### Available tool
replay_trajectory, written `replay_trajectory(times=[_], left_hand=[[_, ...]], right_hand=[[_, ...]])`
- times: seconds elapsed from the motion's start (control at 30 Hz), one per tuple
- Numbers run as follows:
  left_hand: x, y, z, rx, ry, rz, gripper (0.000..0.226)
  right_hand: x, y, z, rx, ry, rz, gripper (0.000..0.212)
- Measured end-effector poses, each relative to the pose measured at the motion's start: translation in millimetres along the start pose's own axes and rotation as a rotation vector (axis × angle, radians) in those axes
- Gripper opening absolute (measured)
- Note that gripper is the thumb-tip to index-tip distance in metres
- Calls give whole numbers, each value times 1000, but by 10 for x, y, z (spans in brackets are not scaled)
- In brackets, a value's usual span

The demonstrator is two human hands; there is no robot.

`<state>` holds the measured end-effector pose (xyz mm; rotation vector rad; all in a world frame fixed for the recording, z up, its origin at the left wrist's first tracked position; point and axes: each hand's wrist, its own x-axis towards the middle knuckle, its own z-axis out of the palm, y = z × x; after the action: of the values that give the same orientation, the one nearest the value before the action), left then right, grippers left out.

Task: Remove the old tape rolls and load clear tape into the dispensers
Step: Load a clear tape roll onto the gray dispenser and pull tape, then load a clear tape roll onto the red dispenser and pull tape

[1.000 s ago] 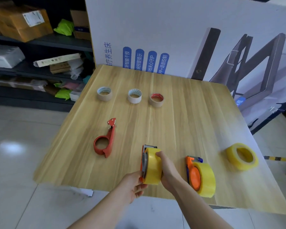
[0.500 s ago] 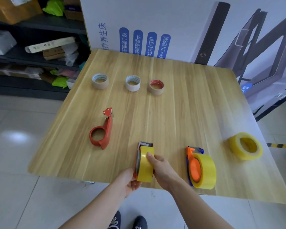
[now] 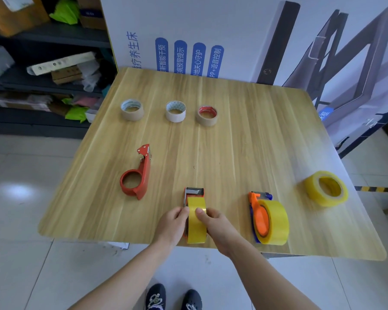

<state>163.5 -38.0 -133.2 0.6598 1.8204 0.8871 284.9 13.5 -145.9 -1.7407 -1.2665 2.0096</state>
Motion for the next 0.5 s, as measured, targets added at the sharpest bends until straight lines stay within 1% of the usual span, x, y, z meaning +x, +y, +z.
replay_trajectory(times=[0.07,0.1,0.23,0.3,0.4,0.47,0.5], left_hand=[[-15,-10,-3,28,-27,30,38],[-7,-15,-2,44,-33,34,39],[28,52,-46,211,-68,40,36],[58,117,-92,318,-84,53,34],[91,278,-160,487,-101,75,21],[120,390,-204,611,-133,130,17],[142,446,-221,689,-151,169,19]], right_hand=[[-52,0,27,-7,45,-3,73],[-72,-11,43,-23,64,-3,70],[-163,-108,57,-137,137,-28,49],[-193,-158,24,-245,185,-75,50],[-265,-266,-37,-418,236,-116,57],[-320,-351,-103,-601,284,-146,57],[-352,-401,-142,-700,312,-163,55]])
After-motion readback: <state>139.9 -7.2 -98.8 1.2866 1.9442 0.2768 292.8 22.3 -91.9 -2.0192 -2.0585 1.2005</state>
